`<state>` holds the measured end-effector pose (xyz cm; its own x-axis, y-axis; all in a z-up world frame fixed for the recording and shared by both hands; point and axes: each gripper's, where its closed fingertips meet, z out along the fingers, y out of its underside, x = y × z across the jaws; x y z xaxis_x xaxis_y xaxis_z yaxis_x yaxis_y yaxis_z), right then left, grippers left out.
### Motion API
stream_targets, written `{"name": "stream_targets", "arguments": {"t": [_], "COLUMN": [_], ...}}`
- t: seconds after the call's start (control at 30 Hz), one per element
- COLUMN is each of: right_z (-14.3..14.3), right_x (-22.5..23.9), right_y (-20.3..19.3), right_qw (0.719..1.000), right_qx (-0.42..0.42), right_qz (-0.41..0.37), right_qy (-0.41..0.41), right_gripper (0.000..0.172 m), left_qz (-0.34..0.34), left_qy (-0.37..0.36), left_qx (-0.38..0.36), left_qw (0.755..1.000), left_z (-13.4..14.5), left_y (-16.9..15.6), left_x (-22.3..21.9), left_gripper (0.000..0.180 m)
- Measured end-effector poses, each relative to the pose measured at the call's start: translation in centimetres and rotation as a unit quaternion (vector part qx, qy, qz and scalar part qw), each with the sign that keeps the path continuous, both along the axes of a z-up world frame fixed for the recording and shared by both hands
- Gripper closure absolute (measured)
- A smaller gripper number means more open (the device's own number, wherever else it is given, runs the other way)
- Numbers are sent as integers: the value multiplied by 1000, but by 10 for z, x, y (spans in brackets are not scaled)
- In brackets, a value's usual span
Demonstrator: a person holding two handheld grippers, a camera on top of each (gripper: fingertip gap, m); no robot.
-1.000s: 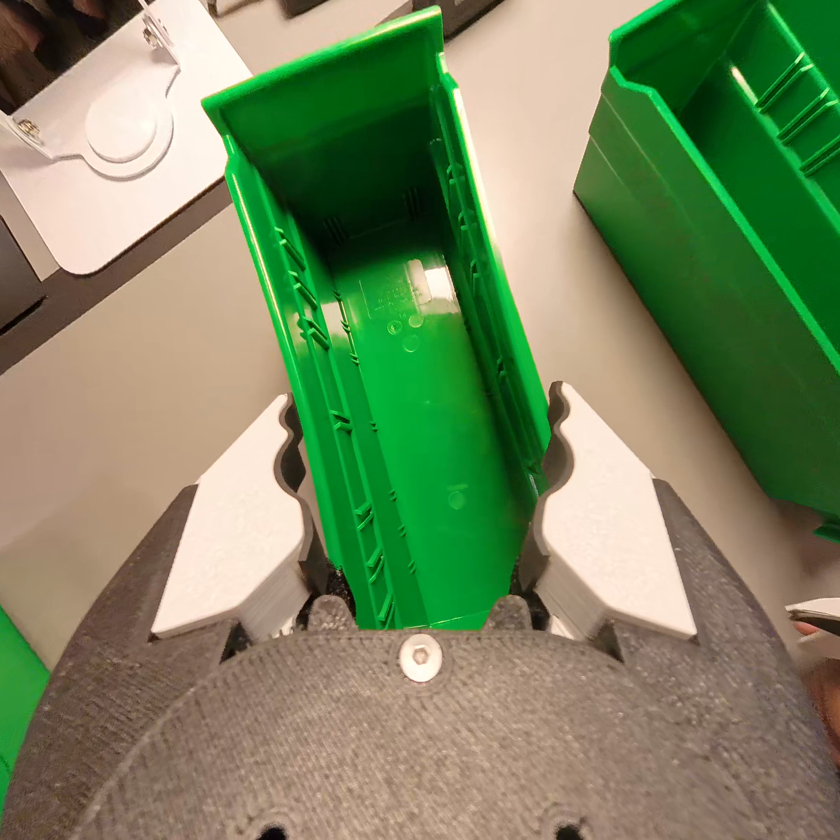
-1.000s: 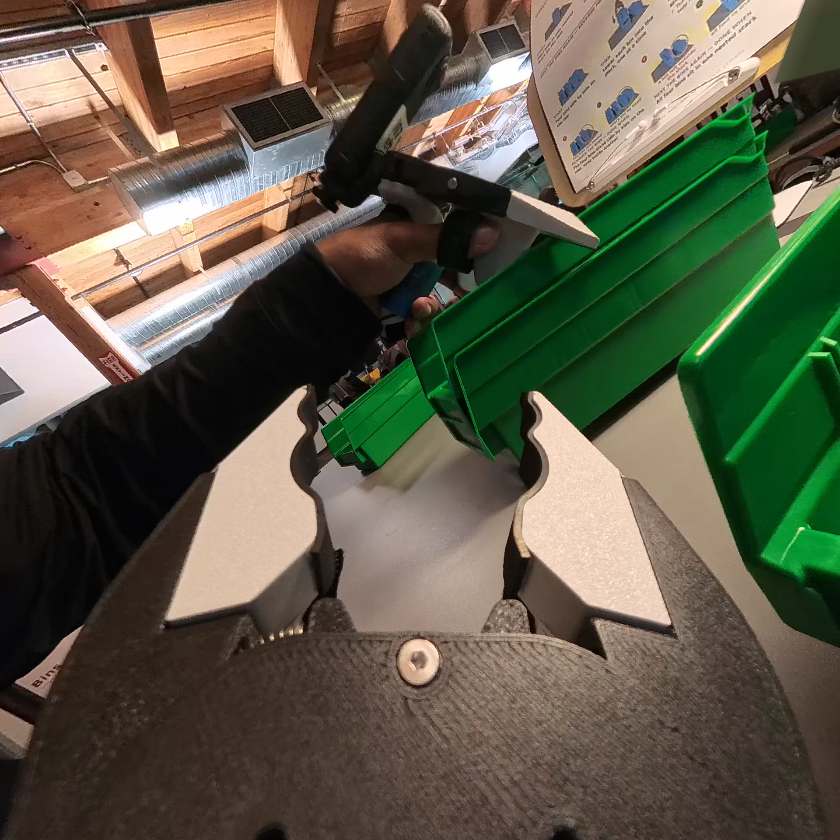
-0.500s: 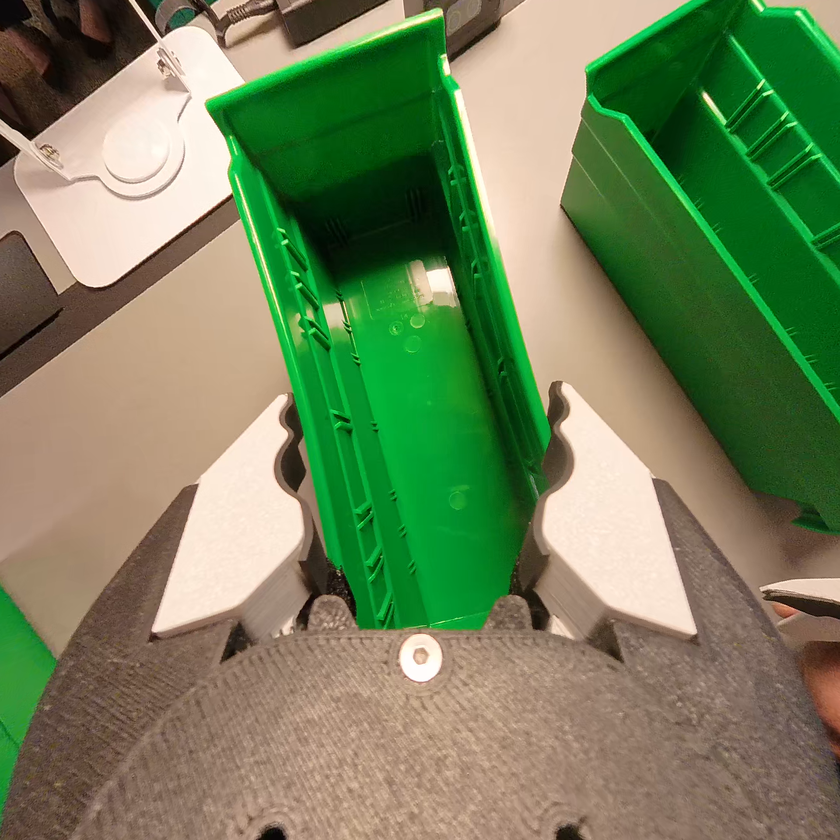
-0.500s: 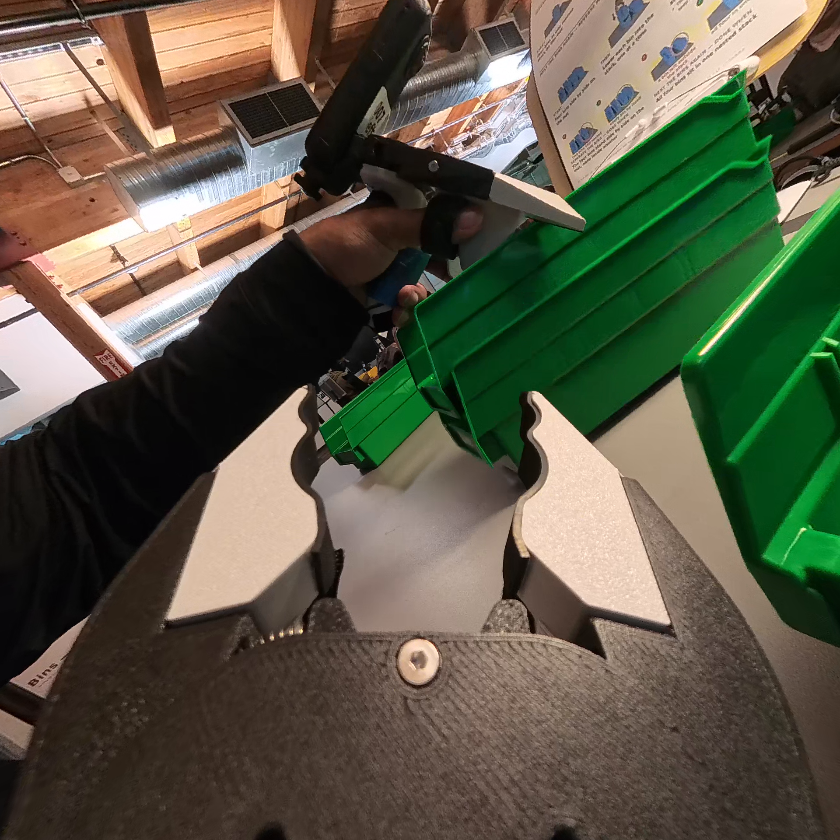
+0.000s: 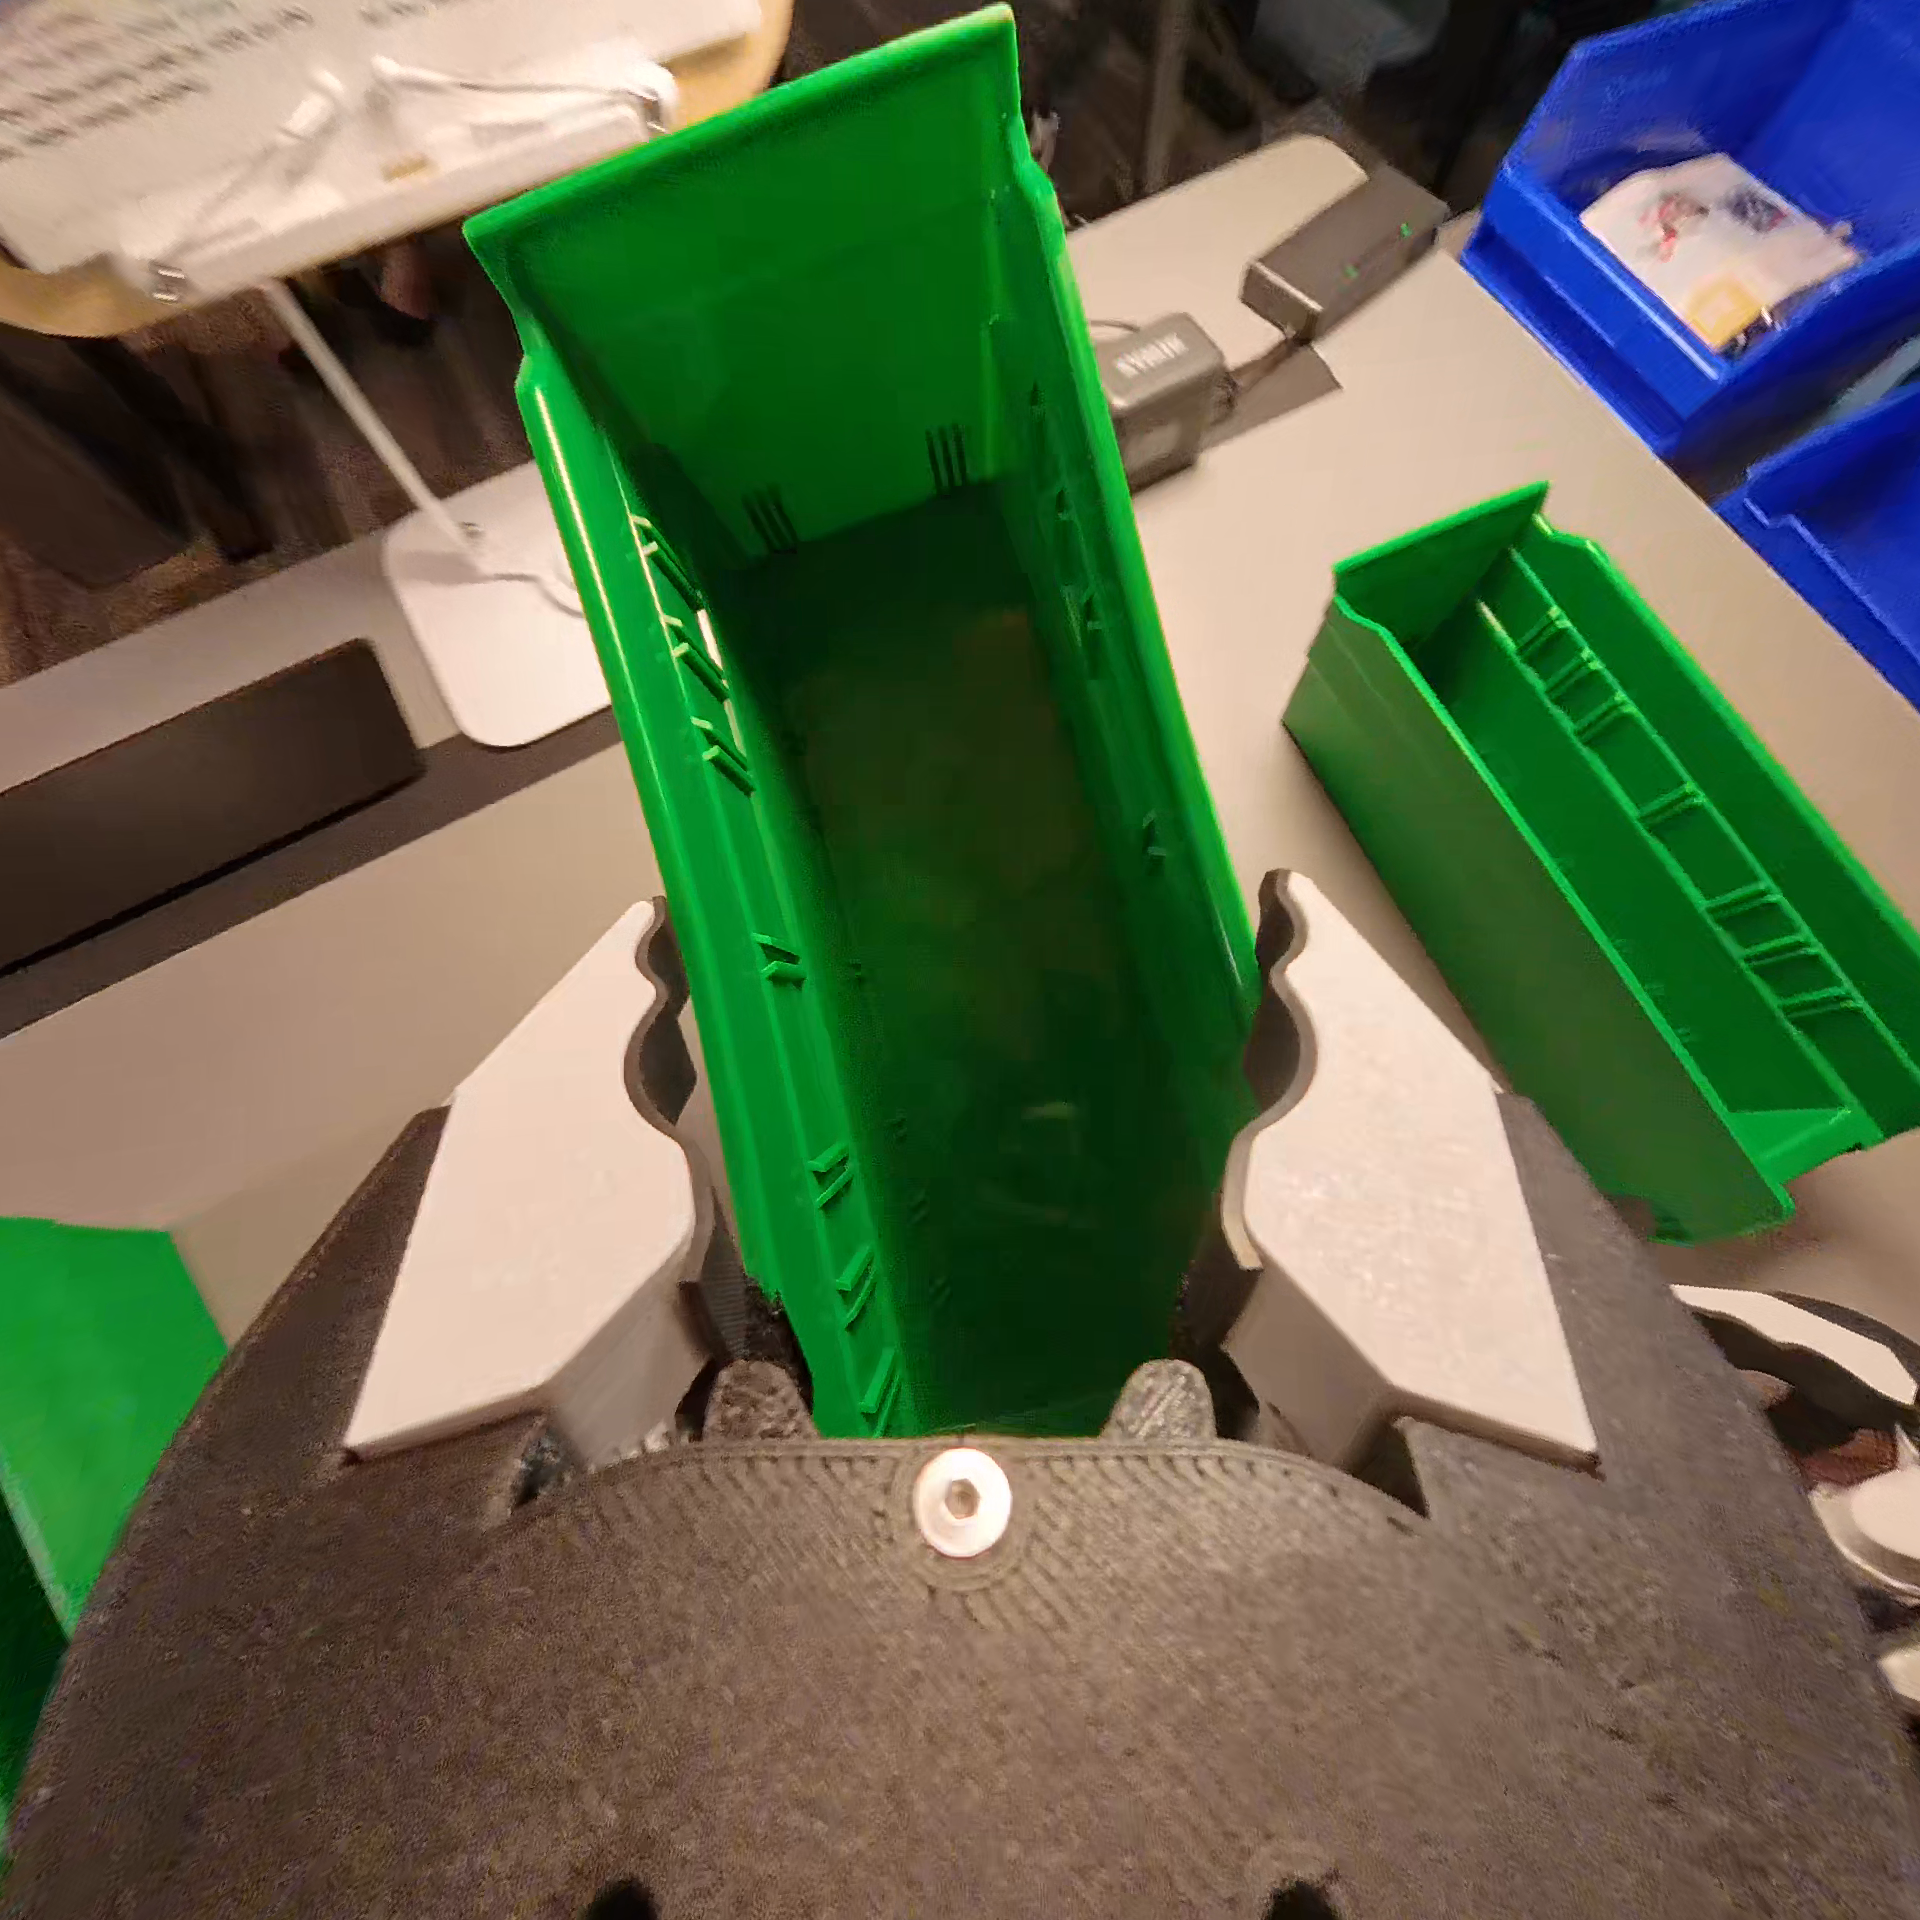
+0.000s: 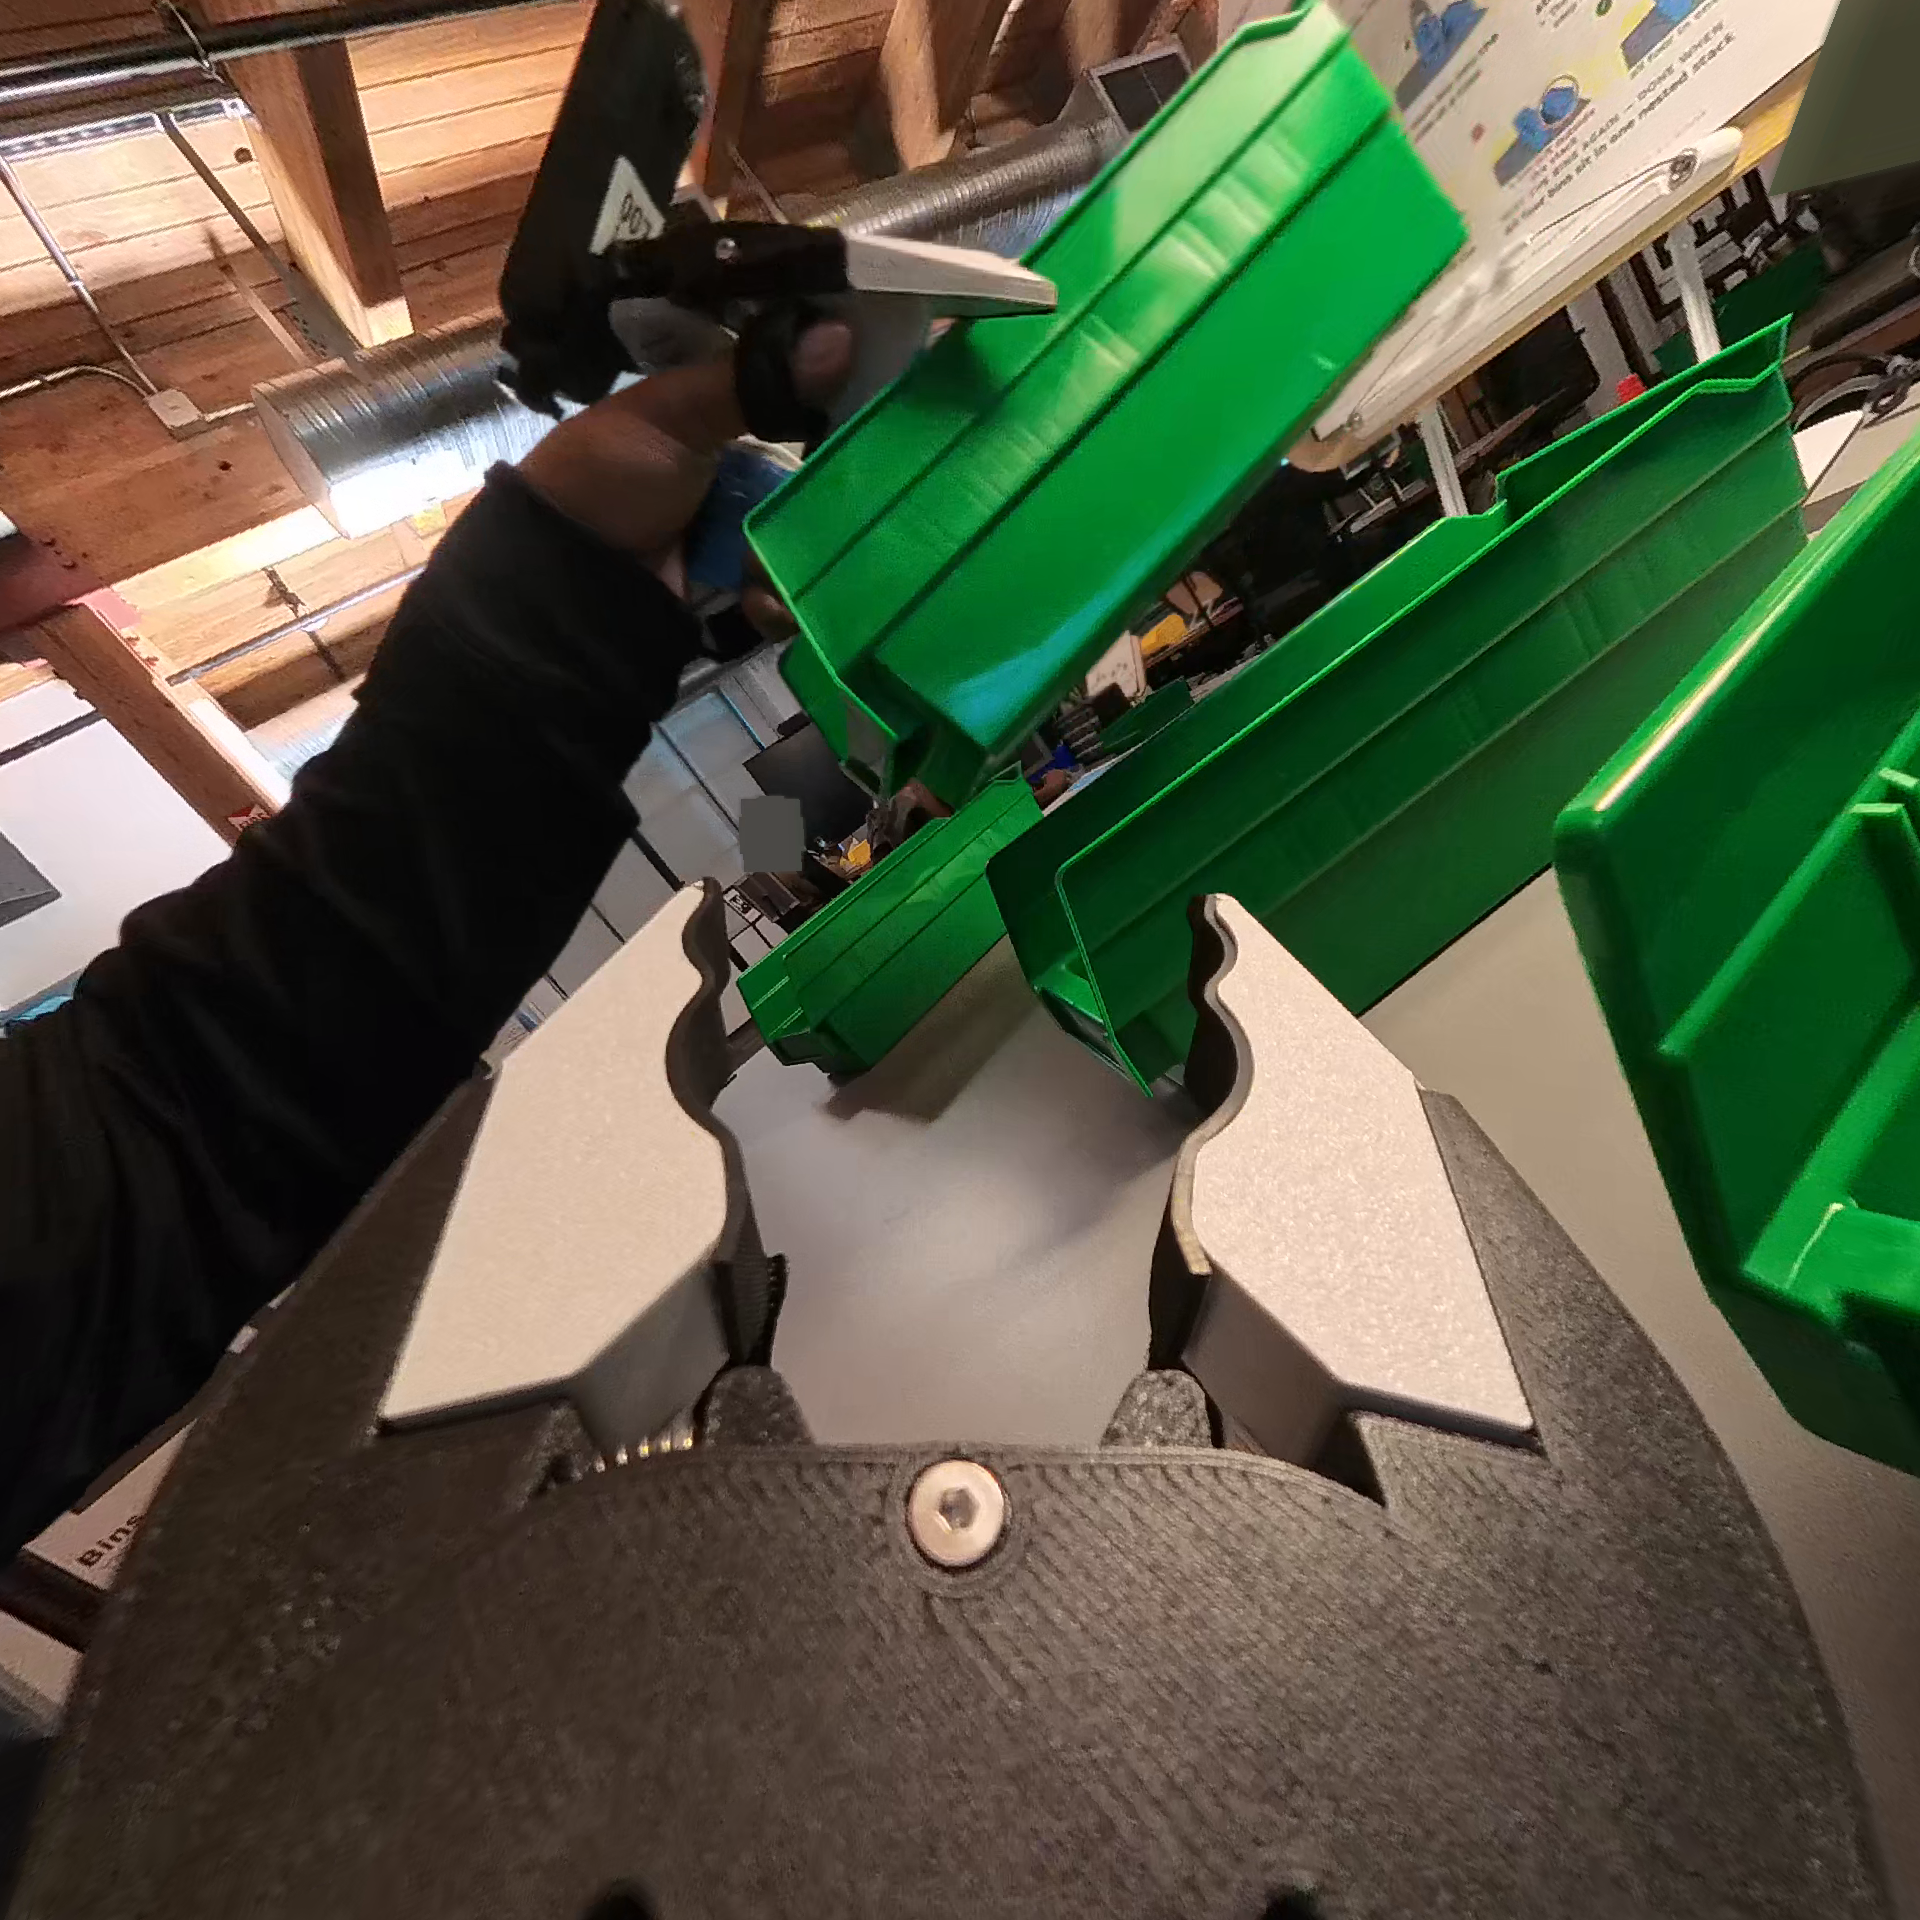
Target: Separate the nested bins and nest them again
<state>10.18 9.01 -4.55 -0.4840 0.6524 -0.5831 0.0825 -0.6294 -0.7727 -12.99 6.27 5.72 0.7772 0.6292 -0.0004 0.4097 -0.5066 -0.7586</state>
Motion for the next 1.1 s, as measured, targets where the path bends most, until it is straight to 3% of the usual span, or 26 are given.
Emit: {"name": "stream_targets", "arguments": {"t": [0.1, 0.17, 0.4, 0.6, 0.77, 0.93, 1.1], "right_z": [0, -1, -2, -5, -9, -14, -27], "right_x": [0, -1, -1, -4, -7, -11, -19], "right_y": [0, -1, -2, -4, -6, -9, -14], "right_qw": [1000, 1000, 1000, 999, 999, 997, 992], "right_qx": [2, 3, 11, 26, 38, 57, 92], "right_qz": [0, -1, -6, -10, -13, -18, -28], "right_qy": [-1, -2, -5, -15, -29, -45, -87], "right_gripper": [82, 82, 82, 82, 82, 82, 82], "left_qz": [33, 56, 123, 142, 134, 96, 62], "left_qy": [4, 2, -56, -82, -70, -23, 21], "left_qx": [4, -8, -45, -68, -49, 78, 148], "left_qw": [999, 998, 990, 984, 987, 992, 987], "left_z": [6, -5, -94, -150, -149, -95, -85], "left_y": [-33, -56, -121, -139, -131, -122, -154], "left_x": [-18, -29, -60, -64, -56, -26, 29], "left_gripper": [72, 72, 72, 68, 56, 56, 63]}}
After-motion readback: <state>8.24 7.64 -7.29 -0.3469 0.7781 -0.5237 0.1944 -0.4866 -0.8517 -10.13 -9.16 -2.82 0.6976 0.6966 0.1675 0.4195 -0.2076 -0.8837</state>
